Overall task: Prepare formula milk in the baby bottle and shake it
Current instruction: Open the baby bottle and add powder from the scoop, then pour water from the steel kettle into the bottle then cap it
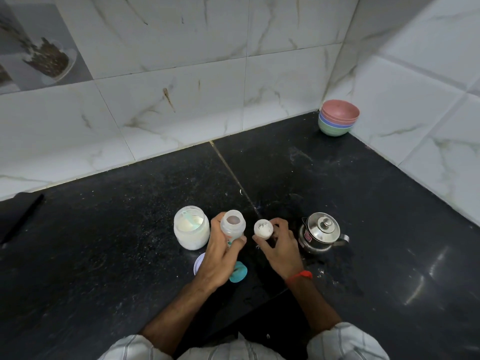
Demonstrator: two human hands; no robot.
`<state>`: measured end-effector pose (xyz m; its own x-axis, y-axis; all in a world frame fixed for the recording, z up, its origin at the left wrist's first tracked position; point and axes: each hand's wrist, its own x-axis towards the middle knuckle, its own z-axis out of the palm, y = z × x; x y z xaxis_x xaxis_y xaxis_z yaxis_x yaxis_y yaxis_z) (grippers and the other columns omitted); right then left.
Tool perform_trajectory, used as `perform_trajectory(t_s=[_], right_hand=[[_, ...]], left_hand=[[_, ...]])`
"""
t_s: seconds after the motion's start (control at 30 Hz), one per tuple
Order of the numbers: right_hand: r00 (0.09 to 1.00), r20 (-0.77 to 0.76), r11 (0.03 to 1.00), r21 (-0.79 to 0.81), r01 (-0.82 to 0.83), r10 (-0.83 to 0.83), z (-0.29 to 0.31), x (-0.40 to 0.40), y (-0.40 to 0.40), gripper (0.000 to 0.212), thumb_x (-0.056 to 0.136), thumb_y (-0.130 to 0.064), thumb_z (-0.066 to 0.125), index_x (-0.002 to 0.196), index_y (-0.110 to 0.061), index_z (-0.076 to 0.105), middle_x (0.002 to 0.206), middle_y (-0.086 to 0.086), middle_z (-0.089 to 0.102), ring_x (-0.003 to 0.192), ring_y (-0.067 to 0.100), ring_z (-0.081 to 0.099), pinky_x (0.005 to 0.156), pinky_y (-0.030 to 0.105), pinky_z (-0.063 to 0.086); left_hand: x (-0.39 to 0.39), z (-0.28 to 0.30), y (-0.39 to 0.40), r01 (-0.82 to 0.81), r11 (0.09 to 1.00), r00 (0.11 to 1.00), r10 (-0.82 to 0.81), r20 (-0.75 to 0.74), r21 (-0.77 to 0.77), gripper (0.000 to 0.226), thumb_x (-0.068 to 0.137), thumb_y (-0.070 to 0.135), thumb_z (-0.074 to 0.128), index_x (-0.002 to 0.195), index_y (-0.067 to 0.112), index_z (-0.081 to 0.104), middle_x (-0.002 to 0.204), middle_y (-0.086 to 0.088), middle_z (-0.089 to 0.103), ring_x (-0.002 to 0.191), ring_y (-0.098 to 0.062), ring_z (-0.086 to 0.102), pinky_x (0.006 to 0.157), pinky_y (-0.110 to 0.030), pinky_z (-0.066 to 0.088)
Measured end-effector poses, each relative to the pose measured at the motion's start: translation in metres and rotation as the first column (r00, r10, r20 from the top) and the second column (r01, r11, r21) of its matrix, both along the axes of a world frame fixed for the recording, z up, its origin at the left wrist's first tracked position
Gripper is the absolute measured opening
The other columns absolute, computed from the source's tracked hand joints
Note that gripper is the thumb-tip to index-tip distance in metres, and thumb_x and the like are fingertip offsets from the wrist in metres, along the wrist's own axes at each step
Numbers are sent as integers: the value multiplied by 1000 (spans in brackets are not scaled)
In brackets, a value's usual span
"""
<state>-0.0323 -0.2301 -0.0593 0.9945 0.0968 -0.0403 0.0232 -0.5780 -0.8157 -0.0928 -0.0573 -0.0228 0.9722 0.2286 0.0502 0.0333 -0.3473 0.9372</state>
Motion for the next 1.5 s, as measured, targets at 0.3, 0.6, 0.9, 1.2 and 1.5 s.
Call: perform_trajectory(t_s=[0.3, 0.6, 0.9, 1.2, 1.5], right_hand=[[999, -48, 956, -290, -33, 20, -22, 5, 1, 61, 84, -61, 70, 132, -30, 47, 139, -2, 56, 134, 25, 40, 108, 43, 30], [802, 573, 985, 65, 159, -168, 23, -16, -19, 27, 97, -26, 66, 120, -12, 66, 113, 2, 65, 93, 9, 59, 77, 37, 57], [807, 84, 802, -87, 590, -585, 10, 15, -120, 57, 93, -63, 46, 119, -15, 63, 131, 20, 54, 125, 44, 47, 106, 58, 36], [856, -130, 786, 349, 511, -500, -14, 9, -129, 58, 84, -75, 61, 70, -20, 50, 86, 13, 60, 79, 20, 57, 81, 46, 51], [901, -187, 644, 643, 413, -391, 6, 6, -130, 52, 76, -64, 78, 86, -17, 57, 86, 12, 56, 84, 26, 54, 79, 46, 45]], left_hand=[[-1, -3, 4, -19, 1000, 1000, 19, -15, -15, 57, 87, 54, 69, 136, 40, 44, 132, 17, 57, 127, -7, 57, 105, -43, 53], [-3, -6, -4, -15, 999, 1000, 15, -8, -33, 50, 93, 40, 73, 135, 40, 47, 128, 19, 60, 123, -4, 59, 101, -34, 53], [-5, 0, -25, 22, 999, 999, -20, 39, -40, 47, 94, 22, 75, 132, 31, 49, 122, 25, 60, 117, 2, 60, 87, -14, 50], [-4, -3, -45, 59, 997, 997, -56, 48, -47, 52, 89, 44, 74, 134, 36, 49, 131, 17, 61, 127, -17, 59, 106, -36, 50], [-5, -4, -63, 68, 997, 997, -67, 28, -38, 52, 92, 36, 77, 135, 38, 50, 133, 15, 62, 127, -14, 59, 109, -39, 50]])
